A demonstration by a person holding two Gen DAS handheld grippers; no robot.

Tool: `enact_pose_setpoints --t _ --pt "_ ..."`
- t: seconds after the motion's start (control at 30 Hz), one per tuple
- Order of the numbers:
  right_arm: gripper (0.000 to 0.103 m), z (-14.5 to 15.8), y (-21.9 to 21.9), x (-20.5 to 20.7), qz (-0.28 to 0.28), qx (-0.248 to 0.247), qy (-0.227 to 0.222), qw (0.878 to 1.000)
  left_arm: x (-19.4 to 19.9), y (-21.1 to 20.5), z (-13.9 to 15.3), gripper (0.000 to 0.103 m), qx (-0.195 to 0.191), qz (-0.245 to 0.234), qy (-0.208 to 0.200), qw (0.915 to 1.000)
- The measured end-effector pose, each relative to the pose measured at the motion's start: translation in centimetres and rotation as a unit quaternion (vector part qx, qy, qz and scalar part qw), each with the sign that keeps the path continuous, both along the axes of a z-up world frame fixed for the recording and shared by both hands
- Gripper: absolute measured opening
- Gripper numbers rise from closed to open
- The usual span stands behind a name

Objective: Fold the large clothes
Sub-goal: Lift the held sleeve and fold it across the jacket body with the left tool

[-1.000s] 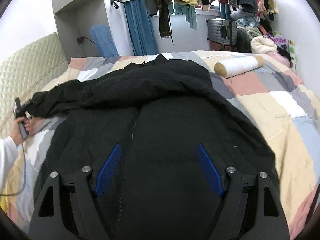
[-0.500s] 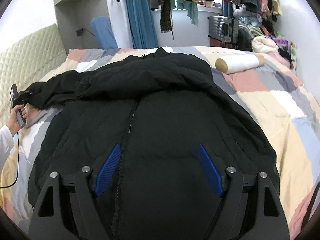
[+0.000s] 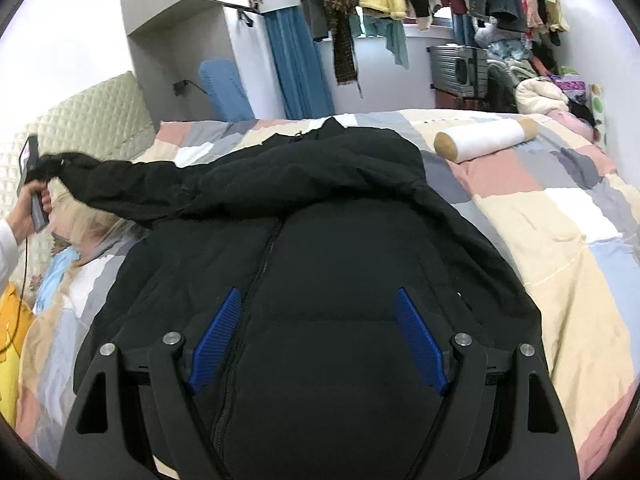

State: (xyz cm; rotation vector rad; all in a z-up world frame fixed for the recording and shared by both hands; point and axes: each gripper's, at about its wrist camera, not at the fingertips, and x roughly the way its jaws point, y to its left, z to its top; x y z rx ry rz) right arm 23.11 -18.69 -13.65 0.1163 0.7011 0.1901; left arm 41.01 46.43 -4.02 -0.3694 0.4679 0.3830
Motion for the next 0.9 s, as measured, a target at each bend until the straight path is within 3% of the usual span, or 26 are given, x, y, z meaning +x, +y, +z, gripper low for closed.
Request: enact_pose_setpoints --t 0.2,0.27,0.4,0.67,0.8,0.9 --pt "0.083 0.5 -1.9 -1.2 0.009 0.021 -0.011 1.000 -0.6 -7.3 6.7 0.005 0.038 -0.025 -0.015 0.9989" --pt "0.086 0.7 -2.3 -2.1 0.006 0.007 -0.023 1.000 -1.0 -10.3 8.2 0.005 0.044 -0.038 -0.022 0.9980" --pt "0.103 1.0 -3.3 -2.8 -0.002 -0.008 -0.034 0.999 -2.4 -16.3 10.3 0.006 0.050 -0.071 -0.039 0.9955" --pt "0.103 1.0 -6.2 -3.3 -0.007 0.043 -0.041 0.998 -2.3 -26.3 13.0 0.006 0.036 -0.117 -0.059 0.9907" --pt "0.103 0.8 -6.6 -3.6 -0.014 0.012 -0.041 0.999 -1.3 -32.0 13.2 0.006 0.042 -0.142 -0.059 0.9872" --pt "0.103 1.0 -7.5 -3.5 -0.018 0.015 -0.043 0.999 -0.4 -36.3 12.5 0.006 0.037 -0.165 -0.057 0.9839"
